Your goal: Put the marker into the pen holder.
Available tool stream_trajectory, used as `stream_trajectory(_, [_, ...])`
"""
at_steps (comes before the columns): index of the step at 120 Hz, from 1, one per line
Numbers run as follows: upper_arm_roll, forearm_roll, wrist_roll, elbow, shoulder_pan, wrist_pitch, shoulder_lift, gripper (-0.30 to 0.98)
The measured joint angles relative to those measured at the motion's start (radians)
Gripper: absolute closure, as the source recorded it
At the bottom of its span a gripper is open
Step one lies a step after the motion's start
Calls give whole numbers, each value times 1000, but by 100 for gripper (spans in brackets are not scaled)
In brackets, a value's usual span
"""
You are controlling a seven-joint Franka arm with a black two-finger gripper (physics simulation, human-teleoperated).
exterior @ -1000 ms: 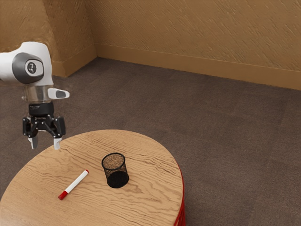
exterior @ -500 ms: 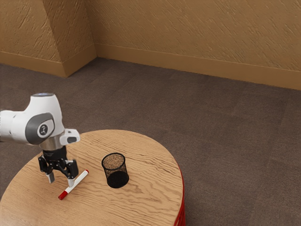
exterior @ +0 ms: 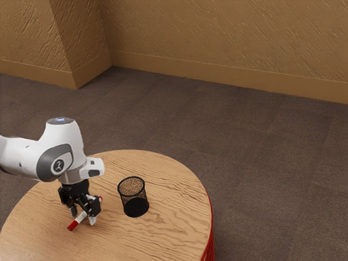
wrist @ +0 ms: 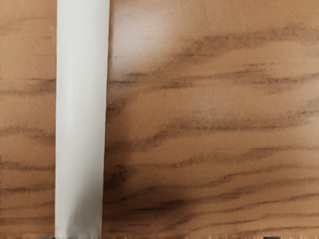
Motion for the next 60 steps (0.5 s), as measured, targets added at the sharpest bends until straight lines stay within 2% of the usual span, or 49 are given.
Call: stream_trajectory(60, [3, 6, 11, -4, 27, -31, 25, 33])
